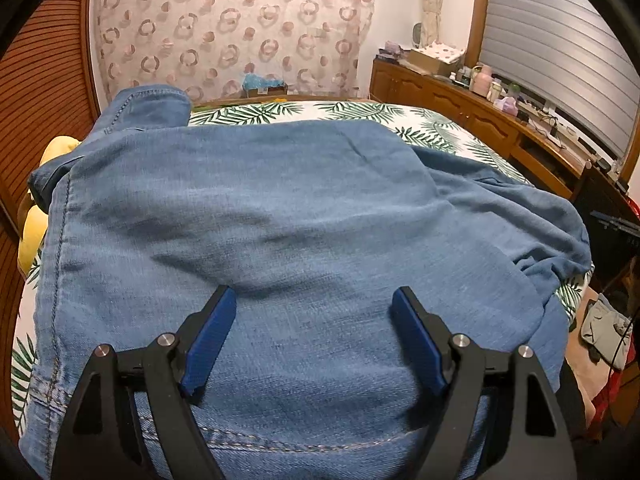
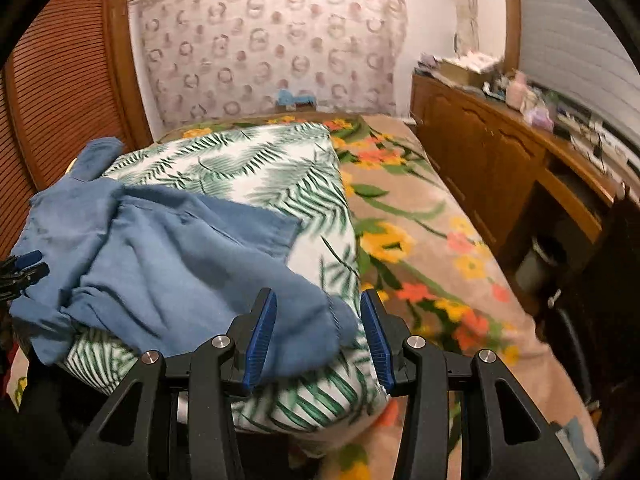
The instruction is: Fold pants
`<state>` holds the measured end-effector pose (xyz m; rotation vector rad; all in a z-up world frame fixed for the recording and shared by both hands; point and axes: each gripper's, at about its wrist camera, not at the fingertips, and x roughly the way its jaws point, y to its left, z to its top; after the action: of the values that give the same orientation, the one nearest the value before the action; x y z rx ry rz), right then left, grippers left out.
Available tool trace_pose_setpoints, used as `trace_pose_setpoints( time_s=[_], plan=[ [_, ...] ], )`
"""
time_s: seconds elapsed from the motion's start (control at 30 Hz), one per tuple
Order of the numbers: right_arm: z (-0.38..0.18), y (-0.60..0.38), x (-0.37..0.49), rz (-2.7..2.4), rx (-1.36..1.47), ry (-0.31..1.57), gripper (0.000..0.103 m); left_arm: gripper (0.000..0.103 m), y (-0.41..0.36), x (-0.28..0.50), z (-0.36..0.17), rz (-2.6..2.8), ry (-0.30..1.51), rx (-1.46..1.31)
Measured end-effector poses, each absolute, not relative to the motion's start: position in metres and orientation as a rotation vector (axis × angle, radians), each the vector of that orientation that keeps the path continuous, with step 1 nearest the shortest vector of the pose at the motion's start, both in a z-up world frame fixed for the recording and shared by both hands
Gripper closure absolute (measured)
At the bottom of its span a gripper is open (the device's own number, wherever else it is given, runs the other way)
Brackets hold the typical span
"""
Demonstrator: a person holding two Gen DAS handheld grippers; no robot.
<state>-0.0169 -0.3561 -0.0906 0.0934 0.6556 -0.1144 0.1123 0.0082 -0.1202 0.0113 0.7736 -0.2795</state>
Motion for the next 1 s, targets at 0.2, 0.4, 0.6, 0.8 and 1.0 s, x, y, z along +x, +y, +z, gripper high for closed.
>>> trace_pose_setpoints(
  time_s=[0.2,0.4,0.6,0.8,1.0],
  plan=[
    [-0.099,-0.358,-0.006,-0.074,0.129,0.699,0.058,0.022,0.006,0.111,-0.122,-0.277,0.764,0.020],
    [-0.102,-0.359,-0.002,-0.071,0.118,0.716,0.058,0.022,0.007,0.111,-0.123,-0.280,0.759,0.019],
    [-0.103,-0.357,0.005,-0.061,0.078,0.734,0.073,0.022,0.008,0.111,-0.121,-0.282,0.767,0.009],
    [-0.069,-0.349,0.000,0.071,0.114,0.651,0.093,0.022,0.014,0.101,-0.096,-0.287,0.740,0.010],
    [0.009,-0.311,0.003,0.182,0.026,0.501,0.093,0.022,0.029,0.085,-0.068,-0.277,0.683,-0.010]
  ],
)
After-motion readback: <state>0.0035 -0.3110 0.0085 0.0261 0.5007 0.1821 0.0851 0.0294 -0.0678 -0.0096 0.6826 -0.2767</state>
